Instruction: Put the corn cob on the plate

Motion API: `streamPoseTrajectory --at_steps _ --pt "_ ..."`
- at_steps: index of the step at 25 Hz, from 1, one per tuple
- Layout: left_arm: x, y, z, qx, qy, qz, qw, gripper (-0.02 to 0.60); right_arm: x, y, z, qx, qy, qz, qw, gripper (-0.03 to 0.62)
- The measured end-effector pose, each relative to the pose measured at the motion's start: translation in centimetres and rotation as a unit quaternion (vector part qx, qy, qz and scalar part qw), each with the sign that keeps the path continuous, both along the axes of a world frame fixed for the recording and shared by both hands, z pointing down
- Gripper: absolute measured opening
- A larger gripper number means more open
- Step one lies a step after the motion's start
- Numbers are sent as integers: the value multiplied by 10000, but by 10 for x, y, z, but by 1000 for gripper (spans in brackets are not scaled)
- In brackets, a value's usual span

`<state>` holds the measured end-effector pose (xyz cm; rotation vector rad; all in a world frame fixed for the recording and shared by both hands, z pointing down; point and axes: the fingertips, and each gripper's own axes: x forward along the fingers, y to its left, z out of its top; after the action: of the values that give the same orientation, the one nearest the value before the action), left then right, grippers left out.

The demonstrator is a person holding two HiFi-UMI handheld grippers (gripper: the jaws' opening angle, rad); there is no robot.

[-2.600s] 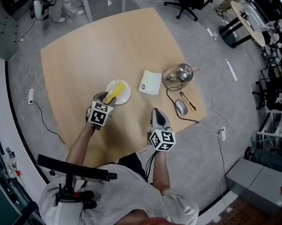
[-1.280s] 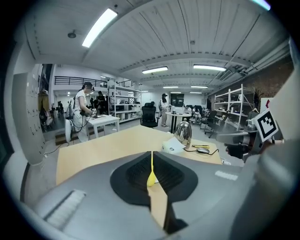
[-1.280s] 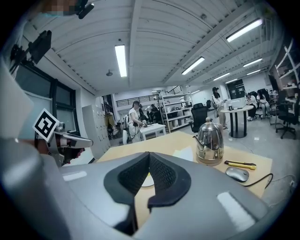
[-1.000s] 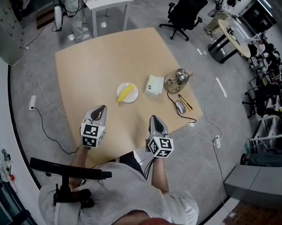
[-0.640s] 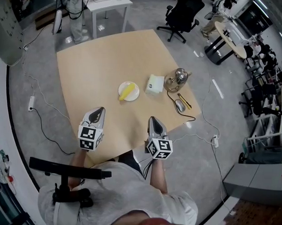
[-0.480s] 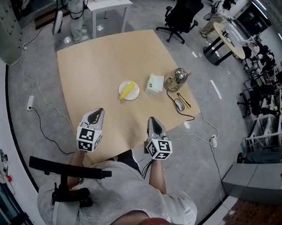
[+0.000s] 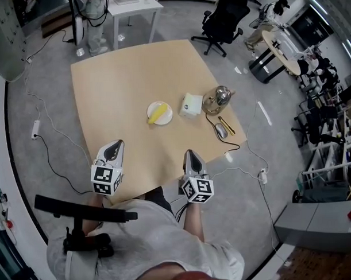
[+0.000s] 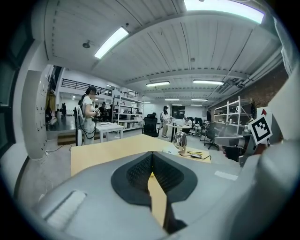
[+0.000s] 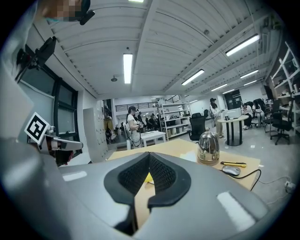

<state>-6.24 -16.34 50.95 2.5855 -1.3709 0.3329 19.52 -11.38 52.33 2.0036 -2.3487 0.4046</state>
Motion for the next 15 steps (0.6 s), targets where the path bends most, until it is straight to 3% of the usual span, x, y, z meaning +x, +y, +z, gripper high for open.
streamPoseTrajectory --at_steps 15 --pt "9 -3 -10 82 7 151 9999 18 4 0 -4 24 1 46 10000 6"
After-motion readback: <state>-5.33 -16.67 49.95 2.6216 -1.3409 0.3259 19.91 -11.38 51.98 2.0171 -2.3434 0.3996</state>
